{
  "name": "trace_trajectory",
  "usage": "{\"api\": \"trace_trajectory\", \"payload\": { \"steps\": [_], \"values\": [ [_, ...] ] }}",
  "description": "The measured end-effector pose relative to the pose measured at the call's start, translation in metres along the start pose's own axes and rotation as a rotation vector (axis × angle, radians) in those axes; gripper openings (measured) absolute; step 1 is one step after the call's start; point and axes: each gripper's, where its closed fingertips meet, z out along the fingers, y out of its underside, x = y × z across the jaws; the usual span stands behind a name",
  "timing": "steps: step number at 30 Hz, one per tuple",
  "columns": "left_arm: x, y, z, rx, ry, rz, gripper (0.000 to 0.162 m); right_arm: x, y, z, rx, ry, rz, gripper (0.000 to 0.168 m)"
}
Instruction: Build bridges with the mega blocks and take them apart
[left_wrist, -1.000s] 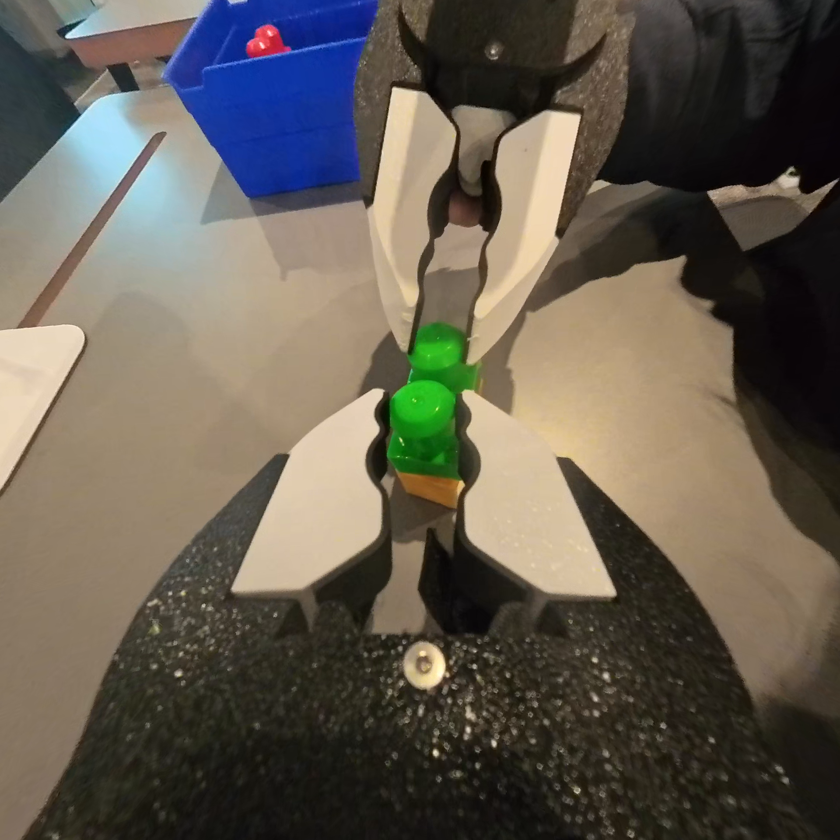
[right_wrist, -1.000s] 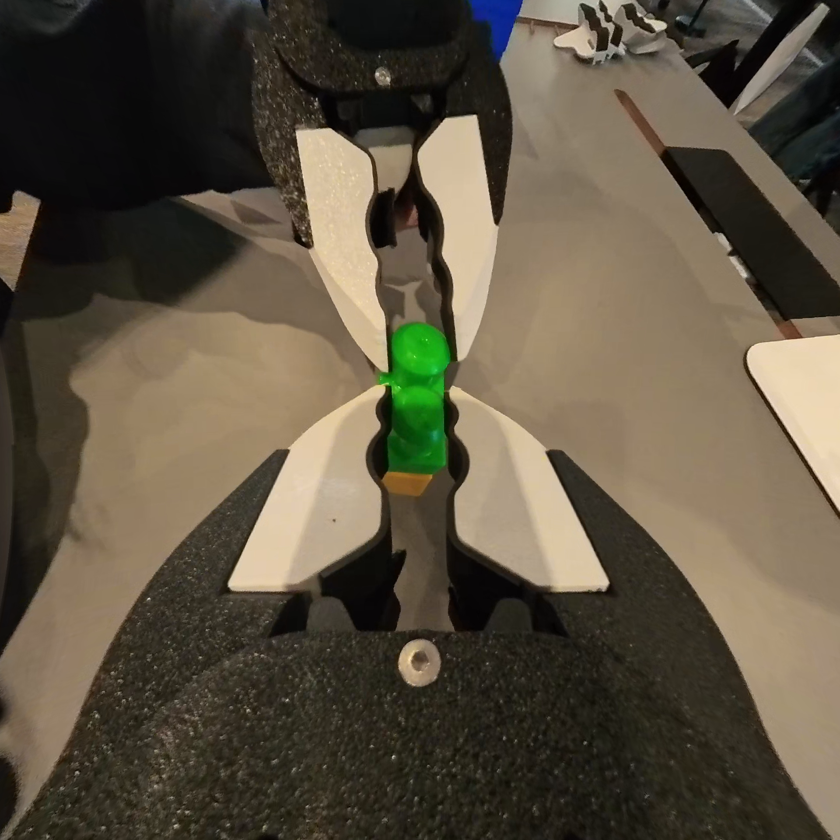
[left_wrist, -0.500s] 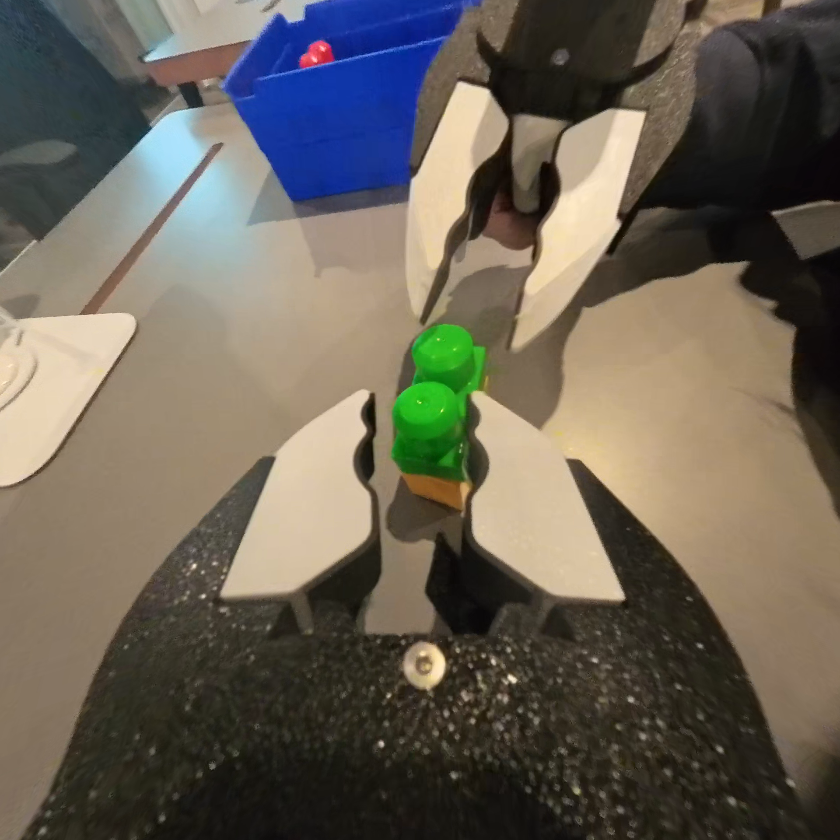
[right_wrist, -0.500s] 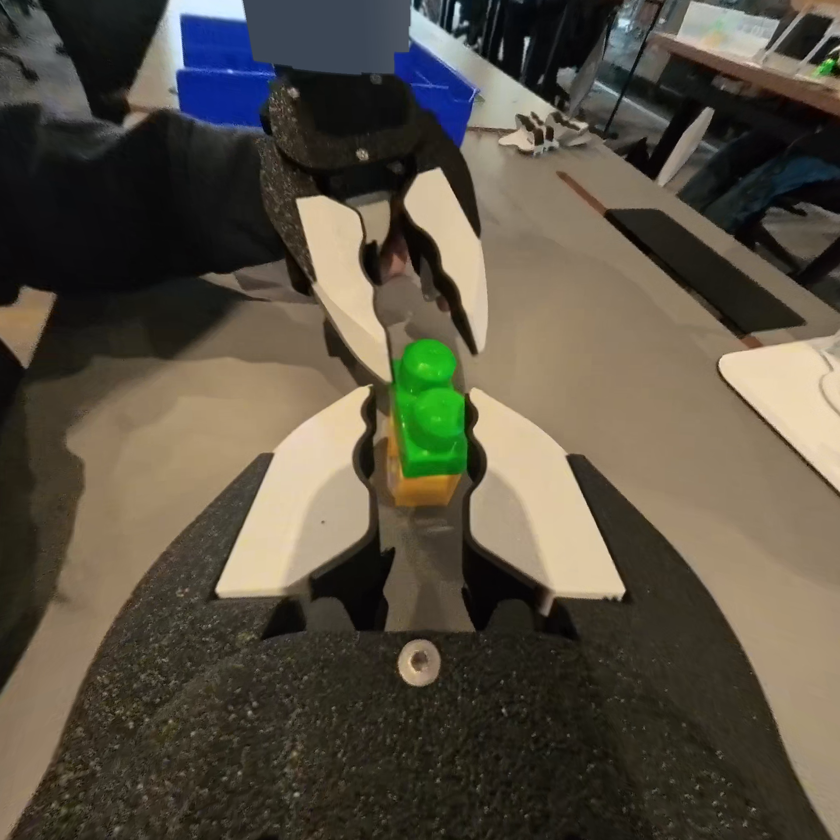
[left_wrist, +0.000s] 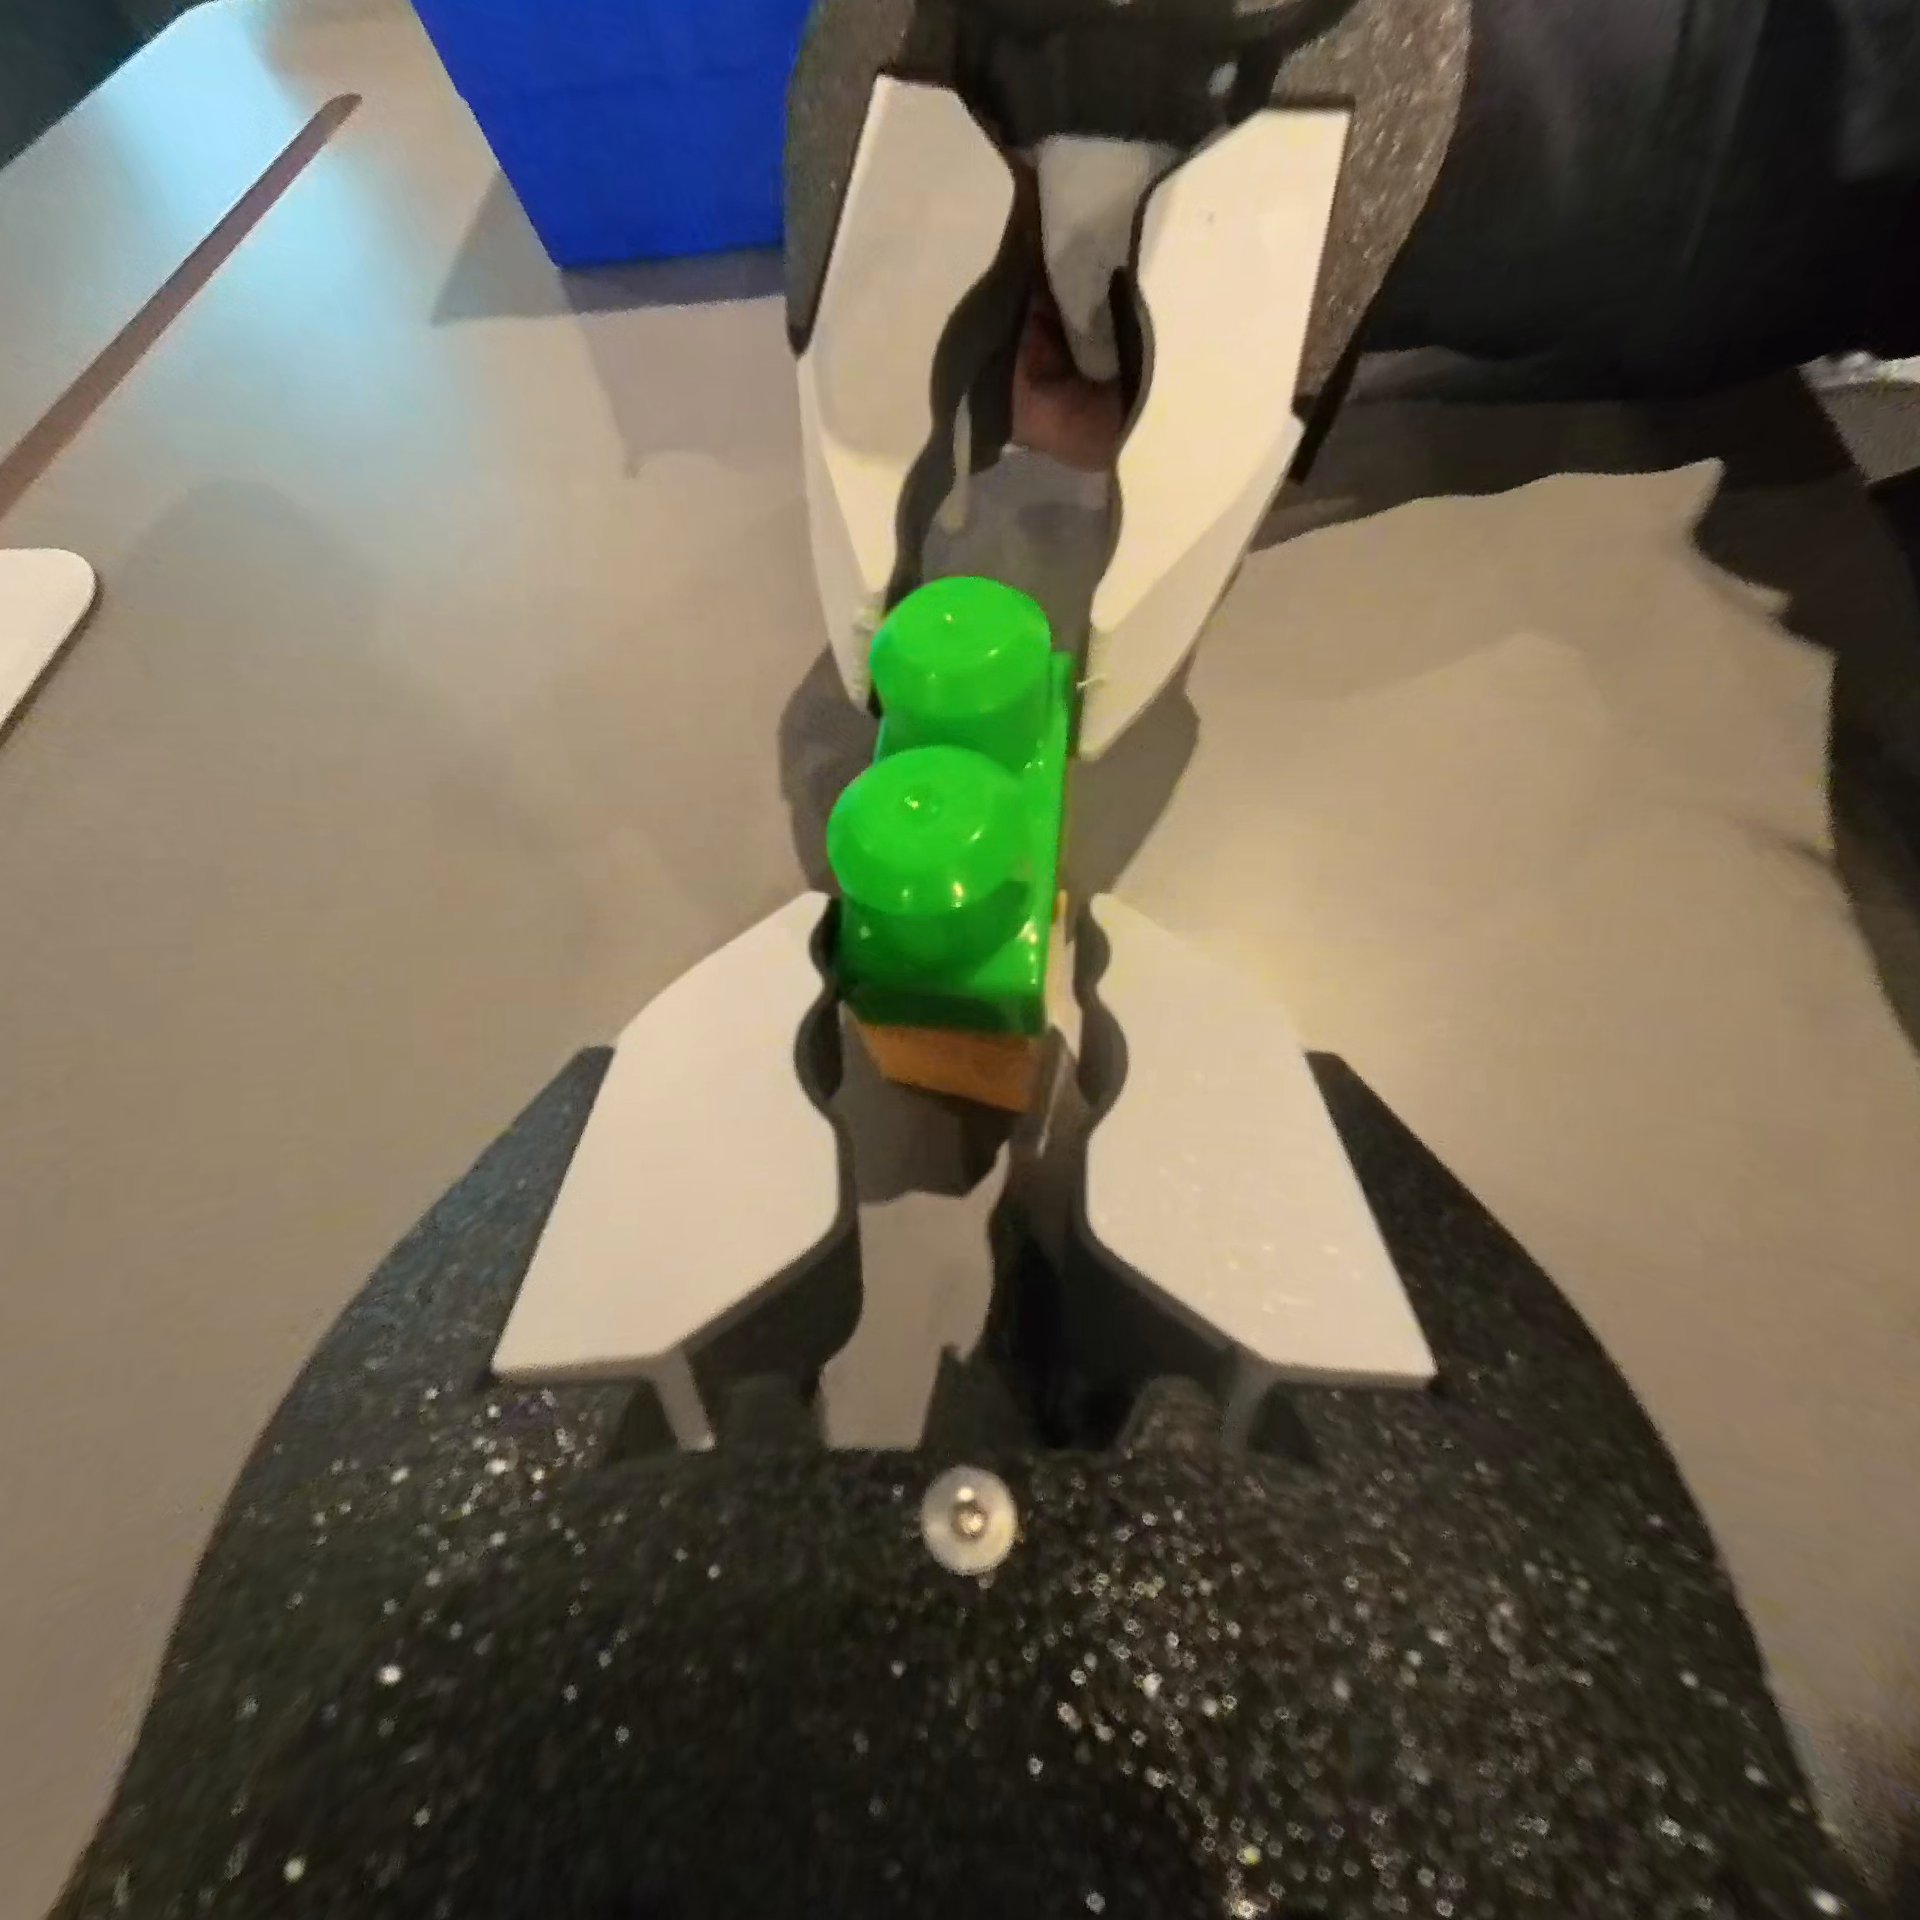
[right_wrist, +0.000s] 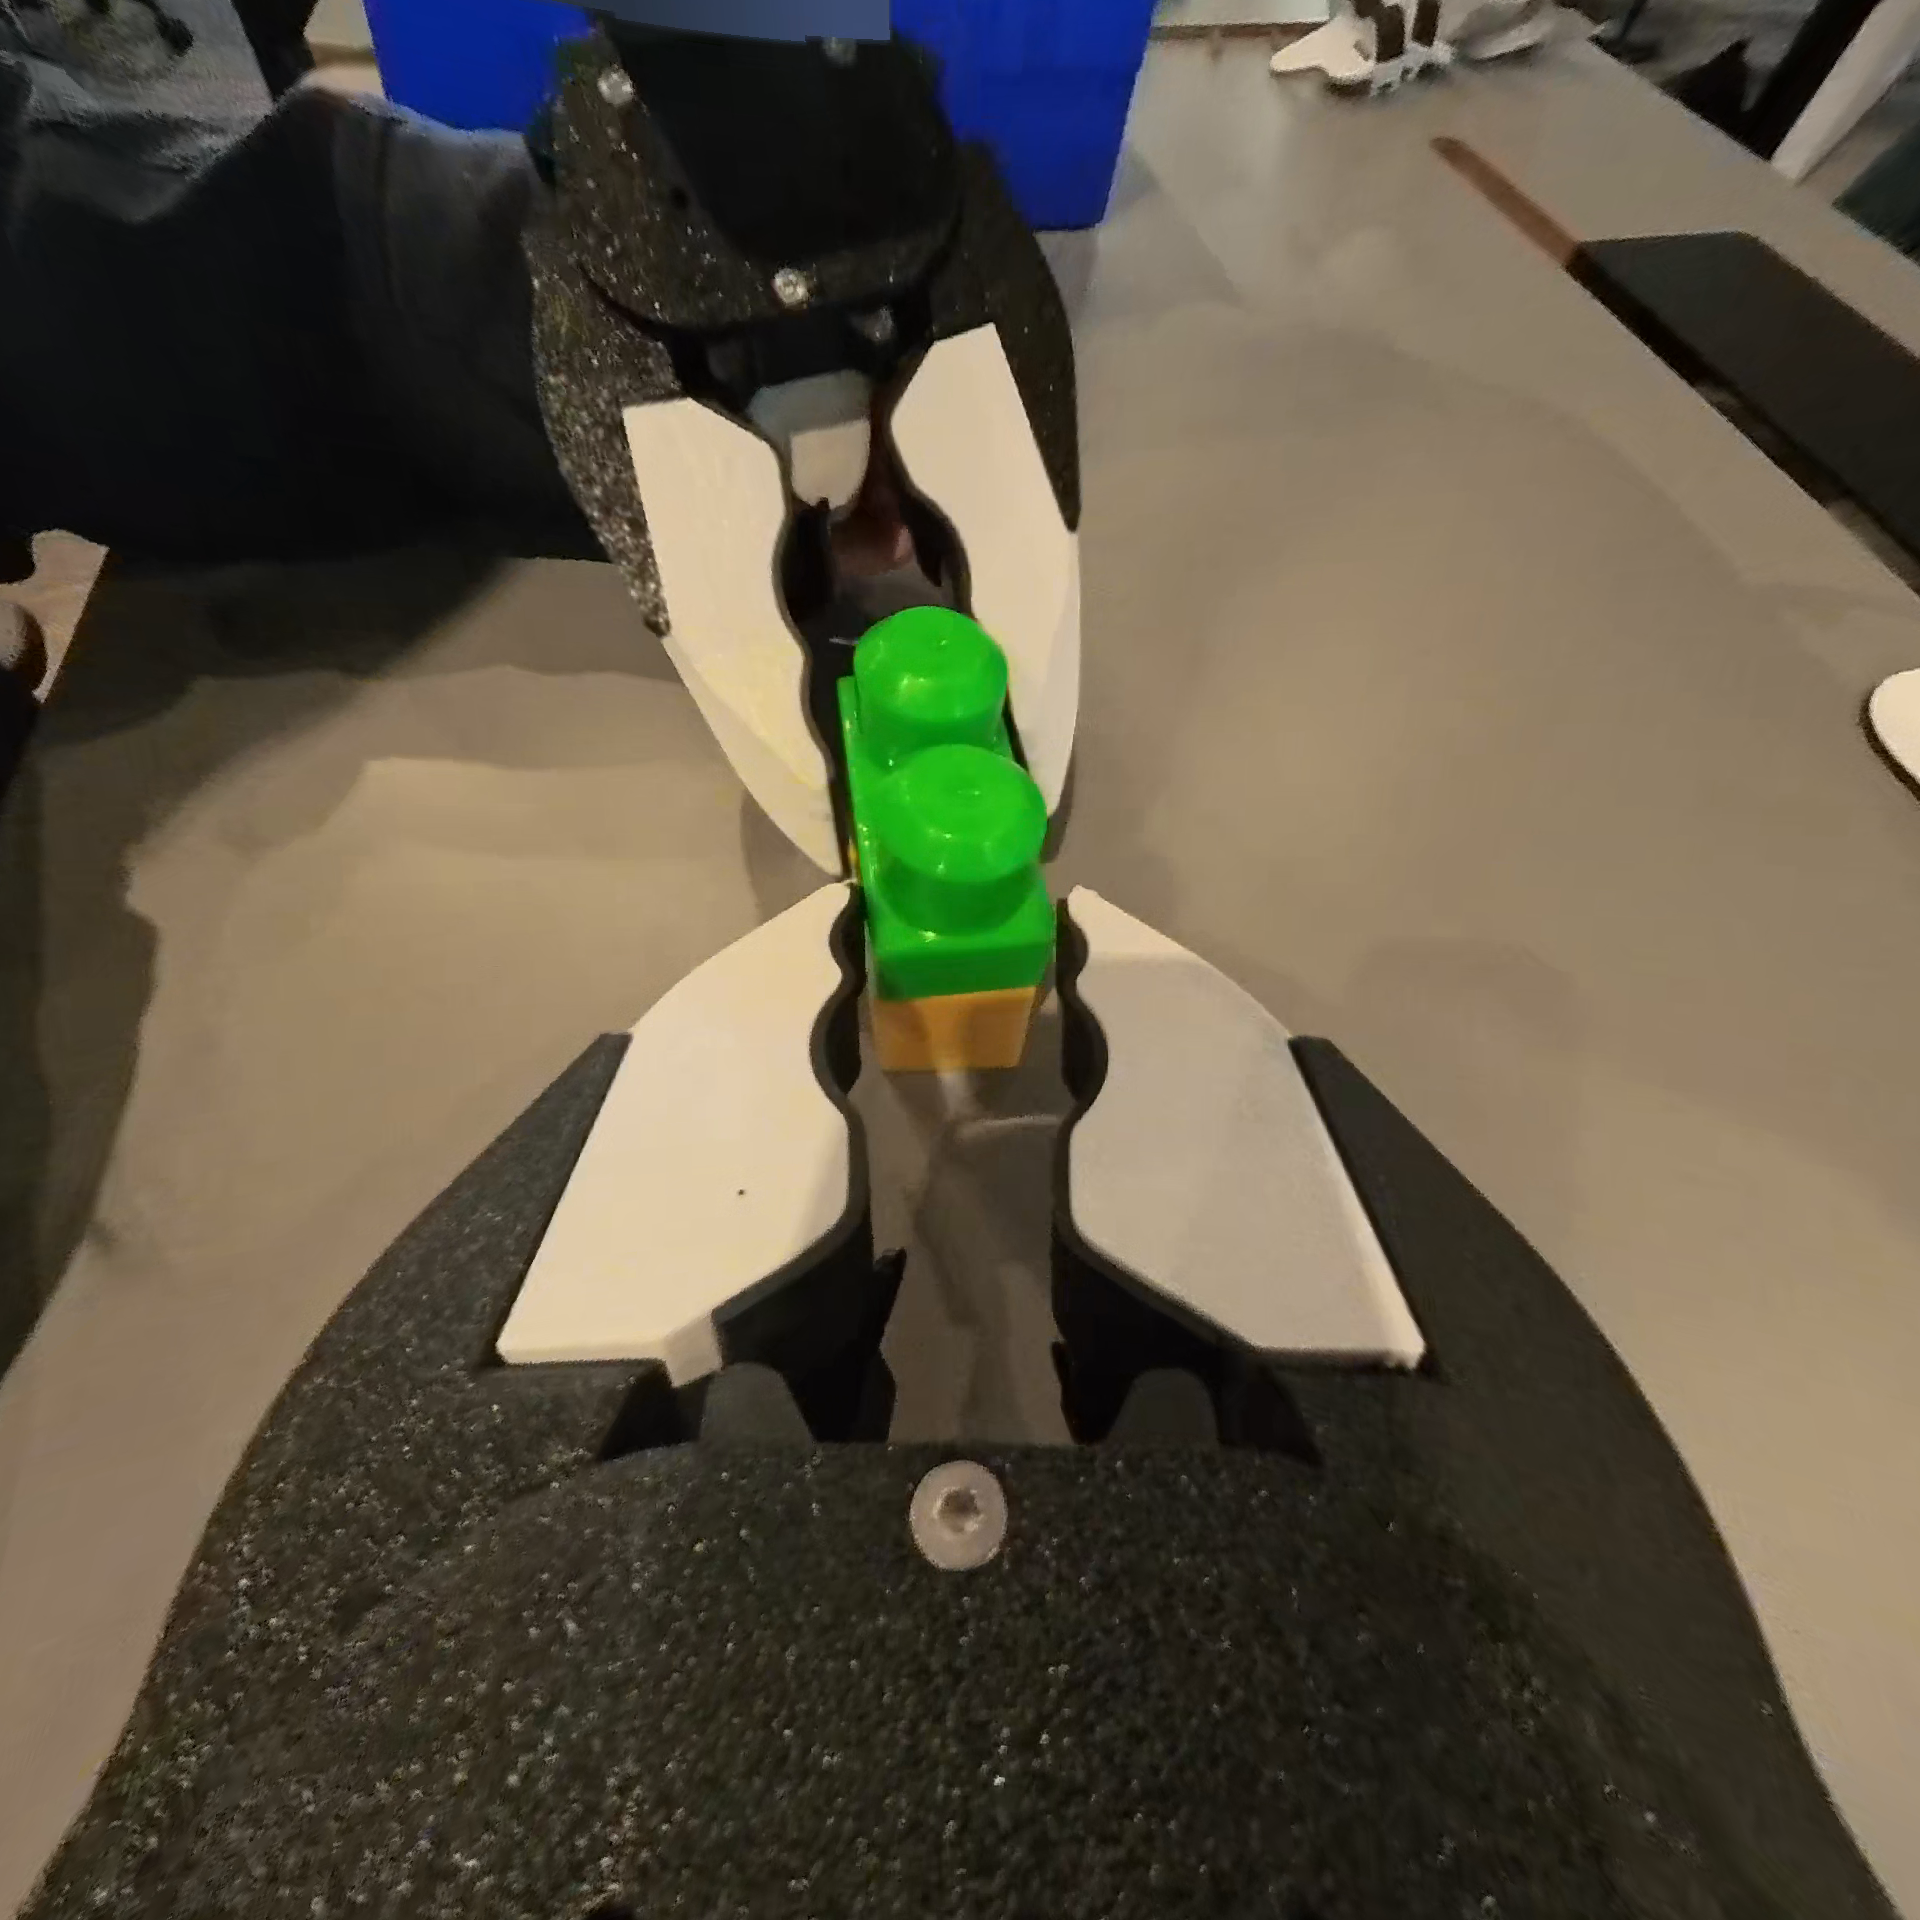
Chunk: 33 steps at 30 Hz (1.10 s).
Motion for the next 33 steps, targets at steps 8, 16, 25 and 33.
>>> {"api": "trace_trajectory", "payload": {
  "steps": [8, 16, 25, 33],
  "values": [
    [-0.001, 0.002, -0.001, -0.032, -0.101, -0.047, 0.039, -0.002, 0.000, 0.001, -0.014, 0.029, -0.002, 0.034],
    [-0.002, 0.004, 0.000, -0.049, -0.091, -0.105, 0.040, 0.000, -0.001, 0.001, 0.023, 0.014, 0.012, 0.035],
    [0.002, 0.015, 0.006, -0.059, -0.002, -0.099, 0.062, -0.002, 0.020, -0.001, -0.014, -0.066, 0.065, 0.058],
    [-0.001, 0.017, 0.018, -0.114, 0.007, -0.066, 0.039, 0.001, 0.026, 0.000, -0.022, -0.054, 0.062, 0.033]
  ]
}}
